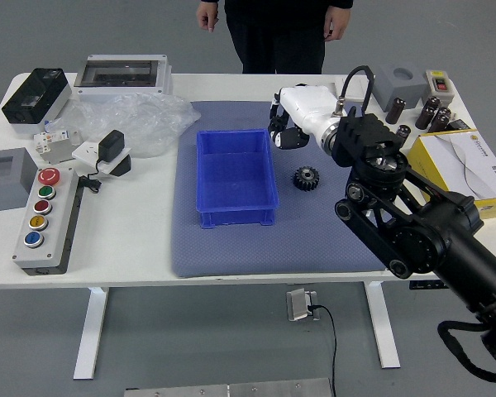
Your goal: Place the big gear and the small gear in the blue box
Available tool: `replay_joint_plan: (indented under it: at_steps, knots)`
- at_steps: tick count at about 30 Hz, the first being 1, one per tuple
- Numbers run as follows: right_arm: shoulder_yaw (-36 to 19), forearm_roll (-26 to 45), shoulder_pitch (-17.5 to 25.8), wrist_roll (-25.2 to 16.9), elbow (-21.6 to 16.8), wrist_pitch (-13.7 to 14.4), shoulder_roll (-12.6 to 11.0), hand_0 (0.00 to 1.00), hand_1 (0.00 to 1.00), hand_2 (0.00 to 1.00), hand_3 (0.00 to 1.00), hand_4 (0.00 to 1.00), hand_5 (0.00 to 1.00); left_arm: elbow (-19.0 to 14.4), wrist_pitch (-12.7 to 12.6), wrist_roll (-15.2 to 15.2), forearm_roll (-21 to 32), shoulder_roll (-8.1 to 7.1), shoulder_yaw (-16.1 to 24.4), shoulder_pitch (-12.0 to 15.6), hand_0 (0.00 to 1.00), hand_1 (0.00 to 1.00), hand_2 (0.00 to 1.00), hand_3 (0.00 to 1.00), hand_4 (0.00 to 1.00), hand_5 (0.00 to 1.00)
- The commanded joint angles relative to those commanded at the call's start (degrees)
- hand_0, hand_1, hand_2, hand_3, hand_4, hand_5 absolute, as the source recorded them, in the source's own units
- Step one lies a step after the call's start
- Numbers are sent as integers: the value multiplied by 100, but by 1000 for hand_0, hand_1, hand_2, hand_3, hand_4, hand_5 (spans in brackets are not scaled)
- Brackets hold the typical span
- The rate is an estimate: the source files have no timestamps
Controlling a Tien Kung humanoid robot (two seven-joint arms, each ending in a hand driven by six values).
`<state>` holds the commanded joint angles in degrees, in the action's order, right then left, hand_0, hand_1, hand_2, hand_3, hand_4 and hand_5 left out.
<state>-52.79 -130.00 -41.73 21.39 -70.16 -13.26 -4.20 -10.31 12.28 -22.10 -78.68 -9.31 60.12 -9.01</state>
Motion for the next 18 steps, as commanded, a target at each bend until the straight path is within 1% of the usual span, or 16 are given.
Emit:
replay_joint_plan:
  at_steps: [3,7,8,10,13,14,18]
  knots:
    - [115,0,-30,-2,159,12,184,558,441,460,547,484,139,0,5,-4,-22,-2,5,5,828,785,777,757,661,356]
    - [242,0,-22,0,361,25,370,558,441,460,547,484,139,0,12,-8,-40,0,5,13,828,785,777,757,661,356]
    - [271,0,-13,4,405,27,407,562,443,458,556,492,153,0,14,-8,-43,4,3,14,828,785,777,757,661,353]
    - [314,0,7,12,487,18,420,562,443,458,556,492,153,0,18,-9,-50,12,2,15,828,785,777,757,661,353]
    - [338,0,20,18,578,-79,420,562,443,458,556,492,153,0,22,-9,-62,17,3,14,828,785,777,757,661,353]
    - [336,0,20,20,598,-121,420,584,539,663,817,725,342,0,23,-10,-69,17,6,14,828,785,777,757,661,352]
    - [309,0,14,18,657,-250,420,584,539,663,817,725,342,0,27,-11,-92,14,16,10,828,785,777,757,661,352]
